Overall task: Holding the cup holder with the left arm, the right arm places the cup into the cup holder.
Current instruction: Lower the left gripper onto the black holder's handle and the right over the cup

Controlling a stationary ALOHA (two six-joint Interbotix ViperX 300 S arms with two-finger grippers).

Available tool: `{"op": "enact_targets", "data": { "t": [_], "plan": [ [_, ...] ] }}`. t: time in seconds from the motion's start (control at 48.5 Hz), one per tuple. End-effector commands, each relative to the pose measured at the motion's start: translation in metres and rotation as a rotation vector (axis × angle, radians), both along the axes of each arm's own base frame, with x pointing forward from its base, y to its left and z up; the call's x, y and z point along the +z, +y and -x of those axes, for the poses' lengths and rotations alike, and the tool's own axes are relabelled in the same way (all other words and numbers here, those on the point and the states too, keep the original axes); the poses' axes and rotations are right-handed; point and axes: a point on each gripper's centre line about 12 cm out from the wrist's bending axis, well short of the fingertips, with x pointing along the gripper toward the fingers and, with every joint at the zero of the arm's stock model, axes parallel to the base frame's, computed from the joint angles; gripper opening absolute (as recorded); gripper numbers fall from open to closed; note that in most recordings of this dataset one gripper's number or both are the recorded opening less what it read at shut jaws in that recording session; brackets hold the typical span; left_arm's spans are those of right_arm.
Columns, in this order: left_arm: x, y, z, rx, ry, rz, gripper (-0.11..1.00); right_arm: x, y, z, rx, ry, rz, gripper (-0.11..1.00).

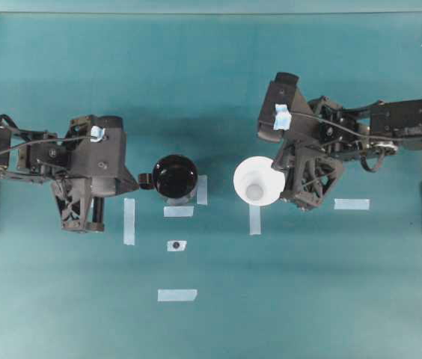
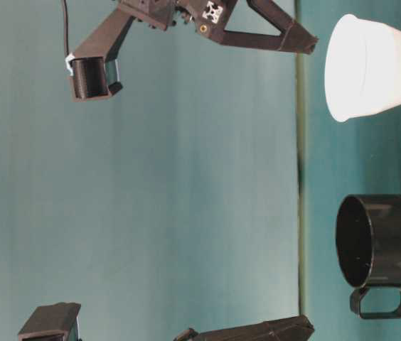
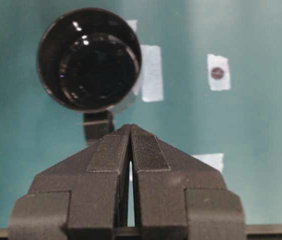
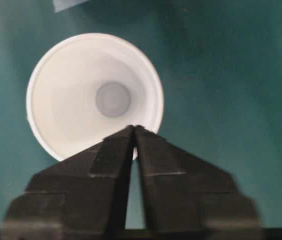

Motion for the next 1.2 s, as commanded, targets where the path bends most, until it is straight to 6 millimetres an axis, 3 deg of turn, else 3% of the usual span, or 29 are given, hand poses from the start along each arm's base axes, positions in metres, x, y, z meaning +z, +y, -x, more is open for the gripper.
{"op": "enact_targets", "data": {
  "t": [0.0, 0.186, 0.268, 0.351, 0.516, 0.619, 1.176],
  "plan": [
    [0.011, 0.006, -0.002, 0.019, -0.038, -0.002, 0.03, 0.014, -0.004, -0.004, -0.002, -0.043, 0.011, 0.28],
    [0.01, 0.01, -0.003, 0.029, -0.046, -0.005, 0.03, 0.011, -0.009, -0.004, -0.021, -0.036, 0.008, 0.75],
    [0.007, 0.01, -0.002, 0.036, -0.042, 0.0, 0.1, 0.012, -0.01, -0.007, -0.018, -0.041, 0.016, 0.93],
    [0.003, 0.011, -0.001, 0.045, -0.034, 0.008, 0.26, 0.01, -0.012, -0.008, -0.014, -0.033, 0.029, 0.93],
    [-0.009, 0.011, 0.0, 0.067, -0.002, 0.03, 0.77, 0.007, -0.018, -0.012, -0.02, -0.016, 0.038, 0.92],
    [-0.016, 0.011, -0.003, 0.068, 0.019, 0.032, 0.97, 0.004, -0.022, -0.014, -0.028, -0.008, 0.037, 0.92],
    [-0.049, 0.023, -0.014, 0.101, 0.074, 0.034, 0.95, -0.015, -0.026, -0.017, -0.037, 0.053, 0.027, 0.92]
  ]
}}
